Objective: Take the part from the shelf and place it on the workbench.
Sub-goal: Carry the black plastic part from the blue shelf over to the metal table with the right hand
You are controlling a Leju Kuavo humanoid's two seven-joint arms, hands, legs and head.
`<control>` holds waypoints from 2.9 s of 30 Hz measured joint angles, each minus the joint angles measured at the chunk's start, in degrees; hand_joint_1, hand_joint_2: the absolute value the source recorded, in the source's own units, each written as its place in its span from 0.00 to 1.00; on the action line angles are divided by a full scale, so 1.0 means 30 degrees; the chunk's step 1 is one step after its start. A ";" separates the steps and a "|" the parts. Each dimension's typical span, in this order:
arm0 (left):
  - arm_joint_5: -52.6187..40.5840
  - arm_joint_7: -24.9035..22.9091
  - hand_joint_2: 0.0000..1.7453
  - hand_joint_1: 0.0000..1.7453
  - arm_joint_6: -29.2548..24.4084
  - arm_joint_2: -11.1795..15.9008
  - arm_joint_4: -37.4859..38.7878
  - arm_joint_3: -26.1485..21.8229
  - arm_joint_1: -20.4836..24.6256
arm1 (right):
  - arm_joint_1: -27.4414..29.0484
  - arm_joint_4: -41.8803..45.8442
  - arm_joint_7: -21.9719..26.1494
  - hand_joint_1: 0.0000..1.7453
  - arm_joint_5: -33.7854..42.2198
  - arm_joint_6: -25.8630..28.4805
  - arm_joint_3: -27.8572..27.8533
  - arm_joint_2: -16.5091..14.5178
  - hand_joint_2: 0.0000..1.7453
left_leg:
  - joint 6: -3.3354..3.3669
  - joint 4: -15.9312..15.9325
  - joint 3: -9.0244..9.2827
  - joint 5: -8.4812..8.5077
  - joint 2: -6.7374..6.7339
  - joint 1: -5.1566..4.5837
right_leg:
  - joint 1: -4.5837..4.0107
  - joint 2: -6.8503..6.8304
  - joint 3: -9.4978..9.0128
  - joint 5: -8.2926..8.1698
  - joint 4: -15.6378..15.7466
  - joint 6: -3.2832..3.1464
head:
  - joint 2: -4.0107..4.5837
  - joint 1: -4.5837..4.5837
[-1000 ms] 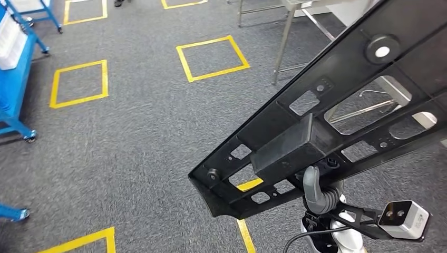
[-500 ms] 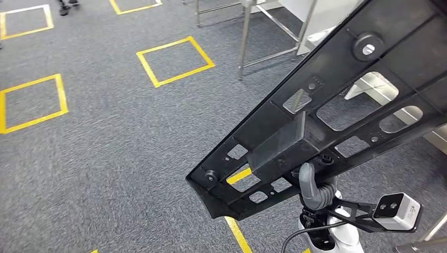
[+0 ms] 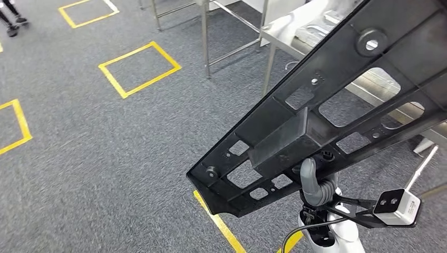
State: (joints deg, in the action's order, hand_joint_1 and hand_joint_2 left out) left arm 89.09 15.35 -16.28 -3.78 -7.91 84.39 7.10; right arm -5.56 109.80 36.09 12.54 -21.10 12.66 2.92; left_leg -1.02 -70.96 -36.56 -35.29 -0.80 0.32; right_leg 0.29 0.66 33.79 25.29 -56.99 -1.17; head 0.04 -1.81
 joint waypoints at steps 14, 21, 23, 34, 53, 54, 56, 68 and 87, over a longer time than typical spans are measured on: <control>-0.0005 0.0013 1.00 0.00 0.0051 0.0044 0.0000 0.0000 -0.0076 | 0.0691 -0.0087 0.0382 0.89 -0.0115 0.0193 -0.0002 0.0009 1.00 | 0.0902 0.4529 0.1576 0.2851 0.0555 0.0146 | 0.0079 0.0404 0.1690 0.1566 -0.3104 0.1039 | 0.0000 0.0004; -0.0007 0.0007 1.00 0.00 0.0058 0.0064 0.0000 0.0000 -0.0125 | 0.0811 -0.0129 0.0433 0.89 -0.0137 0.0200 0.0000 0.0016 1.00 | 0.0774 0.4496 0.1738 0.2602 -0.1137 -0.0017 | 0.0085 -0.1123 0.0603 0.0383 -0.1346 0.1006 | 0.0000 0.0000; -0.0006 0.0024 1.00 0.00 0.0058 0.0066 0.0000 0.0000 -0.0121 | 0.0797 -0.0127 0.0441 0.89 -0.0128 0.0200 -0.0002 0.0024 1.00 | 0.0580 0.4479 0.1830 0.2500 -0.1449 -0.0082 | -0.0084 -0.1513 0.0054 0.0211 -0.0284 0.0789 | 0.0000 0.0000; -0.0031 0.0133 1.00 0.00 0.0064 0.0067 0.0000 0.0000 -0.0132 | 0.0733 -0.0104 0.0423 0.89 -0.0035 0.0140 -0.0007 0.0038 1.00 | 0.0046 0.0082 -0.0220 0.1007 0.0215 0.0116 | 0.0019 0.0992 -0.0171 0.0043 -0.0069 0.0103 | 0.0000 0.0000; -0.0016 0.0091 1.00 0.00 0.0058 0.0018 0.0000 0.0000 -0.0129 | 0.1069 -0.0233 0.0494 0.89 0.0000 -0.0144 -0.0007 0.0148 1.00 | 0.0617 0.4475 0.1933 0.2440 -0.1571 -0.0035 | -0.0066 -0.1622 0.0035 0.0084 -0.0366 0.0879 | 0.0000 0.0002; -0.0015 0.0089 1.00 0.00 0.0058 0.0015 0.0000 0.0000 -0.0123 | 0.1061 -0.0231 0.0499 0.89 0.0004 -0.0159 -0.0007 0.0151 1.00 | 0.0518 0.4484 0.1979 0.2397 -0.1754 -0.0064 | -0.0141 -0.1562 0.0034 0.0140 -0.0265 0.0775 | 0.0000 0.0002; -0.0015 0.0087 1.00 0.00 0.0056 -0.0002 0.0000 0.0000 -0.0064 | 0.1075 -0.0220 0.0508 0.89 0.0009 -0.0179 -0.0007 0.0162 1.00 | 0.0297 0.4464 0.2088 0.2279 -0.1967 -0.0026 | -0.0105 -0.1065 0.0044 0.0083 -0.0183 0.0567 | 0.0000 0.0000; -0.0007 -0.0086 1.00 0.00 0.0007 0.0007 0.0000 0.0000 -0.0106 | 0.1241 -0.0222 0.0685 0.89 -0.0005 -0.0168 -0.0013 0.0189 1.00 | 0.0270 0.3917 0.1395 0.2673 0.1650 0.0178 | 0.0051 0.1889 -0.0089 0.0077 -0.0240 0.0413 | 0.0000 0.0000; -0.0053 0.0129 1.00 0.00 0.0404 -0.0033 0.0000 0.0038 -0.0089 | -0.3922 -0.1749 -0.3104 0.89 -1.1693 0.7783 -0.1635 0.3875 1.00 | 0.0356 0.4374 0.1589 0.2627 0.0232 0.0060 | 0.0201 -0.0254 -0.0080 0.0013 -0.0058 0.0767 | 0.0000 0.0002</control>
State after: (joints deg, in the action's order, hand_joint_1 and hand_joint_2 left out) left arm 88.93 15.74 -15.07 -3.88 -7.91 84.50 6.83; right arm -17.32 104.55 26.78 -22.54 2.25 7.75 14.55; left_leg 0.05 -57.84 -31.79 -27.41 -0.10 0.50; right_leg 0.89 -0.10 33.55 25.32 -57.16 1.13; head 0.04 -1.81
